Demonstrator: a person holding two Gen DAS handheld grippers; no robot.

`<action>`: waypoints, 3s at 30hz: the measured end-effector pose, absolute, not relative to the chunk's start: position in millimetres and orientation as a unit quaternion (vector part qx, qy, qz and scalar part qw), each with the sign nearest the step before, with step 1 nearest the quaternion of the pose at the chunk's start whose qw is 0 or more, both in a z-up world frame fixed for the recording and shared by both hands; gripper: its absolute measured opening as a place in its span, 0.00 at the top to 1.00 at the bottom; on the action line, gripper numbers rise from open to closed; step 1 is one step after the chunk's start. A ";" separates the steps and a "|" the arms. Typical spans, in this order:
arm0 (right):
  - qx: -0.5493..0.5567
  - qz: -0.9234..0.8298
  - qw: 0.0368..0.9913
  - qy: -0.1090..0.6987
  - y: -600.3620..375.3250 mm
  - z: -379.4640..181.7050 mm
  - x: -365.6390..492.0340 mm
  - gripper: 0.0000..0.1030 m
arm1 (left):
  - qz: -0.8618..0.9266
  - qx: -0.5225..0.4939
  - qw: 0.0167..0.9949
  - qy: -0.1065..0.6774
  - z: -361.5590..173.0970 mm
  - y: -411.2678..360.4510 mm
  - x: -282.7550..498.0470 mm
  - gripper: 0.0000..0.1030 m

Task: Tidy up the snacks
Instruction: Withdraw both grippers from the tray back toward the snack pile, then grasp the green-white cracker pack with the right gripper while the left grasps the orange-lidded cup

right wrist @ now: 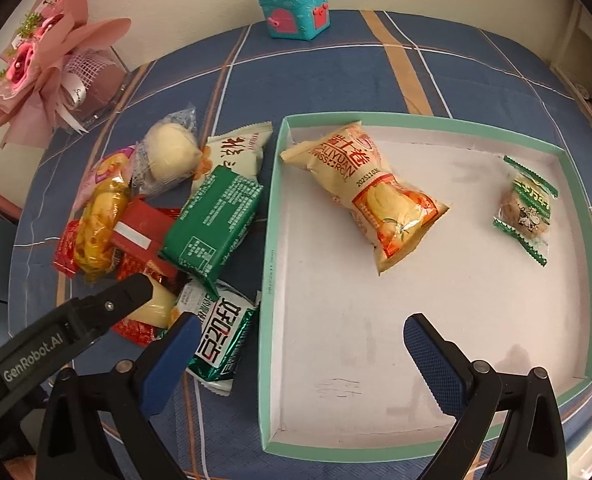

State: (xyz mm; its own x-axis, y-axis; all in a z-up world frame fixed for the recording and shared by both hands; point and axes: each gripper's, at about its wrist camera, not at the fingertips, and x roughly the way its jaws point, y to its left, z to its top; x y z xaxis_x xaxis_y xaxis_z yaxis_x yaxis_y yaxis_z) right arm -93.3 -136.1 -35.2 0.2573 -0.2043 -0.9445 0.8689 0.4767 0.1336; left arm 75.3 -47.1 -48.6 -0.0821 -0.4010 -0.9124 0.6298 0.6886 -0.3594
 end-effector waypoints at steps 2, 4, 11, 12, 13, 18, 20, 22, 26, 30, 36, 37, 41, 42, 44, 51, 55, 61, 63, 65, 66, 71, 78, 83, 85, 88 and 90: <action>0.346 -0.375 0.714 0.480 -136.9 -35.2 -92.8 0.01 | -0.389 0.086 0.663 0.634 -52.2 -49.7 73.2 0.42; 0.345 -0.375 0.714 0.480 -134.4 -35.9 -91.4 0.01 | -0.389 0.082 0.661 0.637 -54.4 -52.3 72.1 0.43; 0.347 -0.375 0.712 0.482 -133.7 -34.5 -91.5 0.01 | -0.383 0.049 0.654 0.651 -61.1 -53.2 80.4 0.44; 0.347 -0.375 0.711 0.483 -134.4 -34.8 -92.0 0.01 | -0.383 0.048 0.653 0.651 -61.2 -53.6 80.5 0.44; 0.346 -0.375 0.711 0.483 -134.1 -35.4 -91.6 0.01 | -0.383 0.047 0.653 0.651 -61.0 -53.0 80.9 0.44; 0.344 -0.377 0.711 0.484 -133.9 -35.5 -90.8 0.01 | -0.379 0.047 0.654 0.653 -59.6 -51.9 81.3 0.45; 0.345 -0.377 0.711 0.484 -133.6 -35.4 -90.5 0.01 | -0.378 0.049 0.652 0.656 -60.9 -53.8 80.8 0.45; 0.344 -0.377 0.711 0.484 -133.8 -35.1 -90.4 0.01 | -0.377 0.043 0.650 0.659 -62.4 -55.4 81.6 0.45; 0.344 -0.376 0.712 0.484 -134.0 -34.9 -90.9 0.01 | -0.372 0.038 0.651 0.661 -63.4 -51.7 83.9 0.53; 0.344 -0.376 0.712 0.483 -133.8 -34.4 -90.7 0.01 | -0.372 0.036 0.650 0.661 -63.1 -50.3 84.7 0.53; 0.343 -0.362 0.728 0.471 -131.4 -27.0 -83.9 0.04 | -0.369 0.034 0.653 0.660 -57.7 -39.3 88.3 0.53; 0.341 -0.358 0.731 0.470 -129.6 -25.9 -81.3 0.05 | -0.367 0.036 0.657 0.658 -55.5 -37.3 89.4 0.53; 0.339 -0.340 0.742 0.467 -122.0 -23.8 -69.8 0.15 | -0.362 0.034 0.669 0.649 -46.1 -32.1 93.7 0.53; 0.341 -0.334 0.745 0.465 -120.2 -23.3 -66.8 0.19 | -0.358 0.035 0.675 0.644 -42.8 -29.9 95.6 0.53; 0.340 -0.326 0.750 0.465 -116.5 -22.5 -61.8 0.23 | -0.352 0.037 0.684 0.638 -37.9 -27.0 99.3 0.53; 0.349 -0.299 0.751 0.474 -105.2 -28.8 -47.4 0.39 | -0.335 0.036 0.703 0.626 -29.4 -15.4 111.0 0.53; 0.347 -0.297 0.743 0.489 -102.6 -37.4 -38.4 0.40 | -0.330 0.037 0.707 0.624 -28.2 -13.4 113.0 0.53; 0.350 -0.313 0.730 0.497 -103.0 -47.7 -31.1 0.41 | -0.327 0.037 0.710 0.623 -29.3 -15.9 111.8 0.53; 0.349 -0.316 0.730 0.496 -102.3 -50.1 -26.2 0.41 | -0.327 0.037 0.709 0.623 -29.5 -16.4 111.4 0.53; 0.352 -0.313 0.731 0.493 -102.4 -51.7 -22.1 0.41 | -0.327 0.037 0.709 0.624 -29.6 -16.5 111.4 0.53; 0.354 -0.311 0.732 0.492 -103.0 -52.1 -21.2 0.41 | -0.327 0.037 0.709 0.624 -29.6 -16.5 111.5 0.53; 0.346 -0.319 0.730 0.496 -104.4 -57.5 -10.8 0.41 | -0.327 0.034 0.707 0.626 -29.2 -16.4 111.5 0.53; 0.339 -0.323 0.725 0.505 -104.5 -69.1 -1.3 0.47 | -0.323 0.036 0.707 0.627 -32.6 -18.1 112.0 0.53; 0.341 -0.321 0.728 0.500 -106.0 -64.7 -8.3 0.51 | -0.325 0.033 0.710 0.624 -29.4 -18.3 110.6 0.53; 0.343 -0.318 0.732 0.495 -104.4 -60.0 -12.8 0.51 | -0.327 0.032 0.713 0.620 -25.6 -19.0 109.4 0.53; 0.351 -0.312 0.737 0.486 -106.5 -51.1 -20.6 0.51 | -0.331 0.030 0.717 0.613 -19.5 -18.4 108.9 0.53; 0.357 -0.306 0.741 0.479 -104.1 -43.9 -24.0 0.51 | -0.333 0.027 0.719 0.609 -15.6 -18.1 108.6 0.53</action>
State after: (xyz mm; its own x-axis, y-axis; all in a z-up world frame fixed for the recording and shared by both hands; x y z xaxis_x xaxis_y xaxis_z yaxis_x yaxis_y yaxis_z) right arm -24.0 -104.1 -43.9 0.3544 -0.1123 -0.9283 0.7959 0.5574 0.2364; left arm 108.6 -18.1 -15.6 0.0368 -0.4458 -0.8944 0.5122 0.7769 -0.3662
